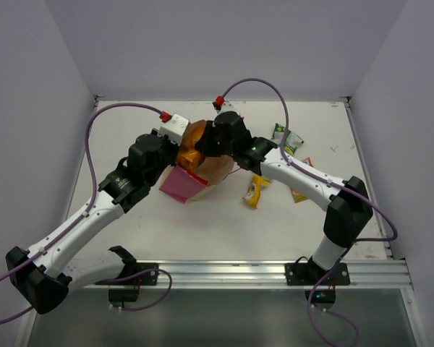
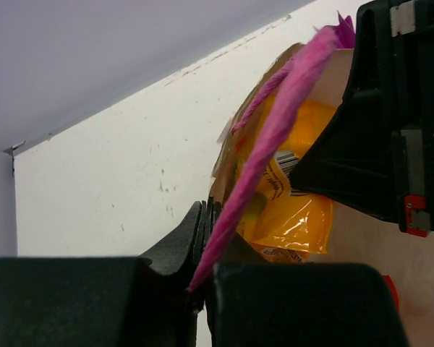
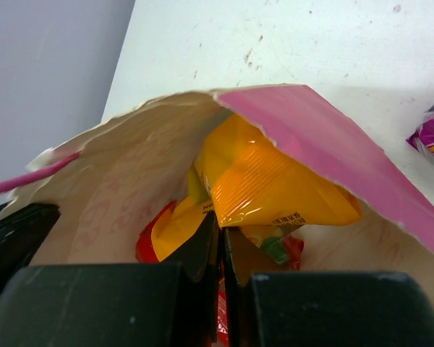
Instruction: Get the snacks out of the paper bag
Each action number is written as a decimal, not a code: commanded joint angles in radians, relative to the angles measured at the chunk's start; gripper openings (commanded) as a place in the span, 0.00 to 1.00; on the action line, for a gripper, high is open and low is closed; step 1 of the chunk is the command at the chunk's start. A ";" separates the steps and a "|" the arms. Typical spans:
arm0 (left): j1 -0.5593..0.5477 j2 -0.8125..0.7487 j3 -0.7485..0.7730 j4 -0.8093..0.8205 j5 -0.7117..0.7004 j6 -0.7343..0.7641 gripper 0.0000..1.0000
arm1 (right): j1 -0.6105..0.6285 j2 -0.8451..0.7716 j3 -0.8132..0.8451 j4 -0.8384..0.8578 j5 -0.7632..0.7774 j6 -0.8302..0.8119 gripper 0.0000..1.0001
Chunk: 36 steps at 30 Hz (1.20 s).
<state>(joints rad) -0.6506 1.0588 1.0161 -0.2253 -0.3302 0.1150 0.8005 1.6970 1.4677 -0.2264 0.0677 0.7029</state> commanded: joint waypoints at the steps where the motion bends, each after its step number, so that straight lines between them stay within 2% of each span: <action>1: -0.003 -0.003 0.024 0.100 -0.081 -0.014 0.00 | 0.000 -0.117 0.100 0.128 -0.034 -0.066 0.00; 11: -0.003 0.033 0.038 0.084 -0.177 -0.031 0.00 | -0.006 -0.223 0.224 0.113 -0.052 -0.203 0.00; 19: 0.002 0.056 0.061 0.057 -0.234 -0.046 0.00 | -0.105 -0.302 0.299 0.082 -0.042 -0.256 0.00; 26: 0.025 0.067 0.064 0.053 -0.234 -0.051 0.00 | -0.380 -0.379 0.227 0.053 -0.071 -0.206 0.00; 28: 0.031 0.064 0.065 0.050 -0.227 -0.051 0.00 | -0.434 -0.387 0.186 0.042 -0.040 -0.203 0.00; 32: 0.037 0.055 0.065 0.050 -0.219 -0.037 0.00 | -0.619 -0.382 0.094 0.035 0.052 -0.168 0.00; 36: 0.040 0.040 0.058 0.052 -0.207 -0.028 0.00 | -0.756 -0.297 0.013 0.036 0.109 -0.117 0.00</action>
<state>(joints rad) -0.6170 1.1313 1.0256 -0.2264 -0.5316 0.0887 0.1158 1.3560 1.5093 -0.2798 0.0982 0.5308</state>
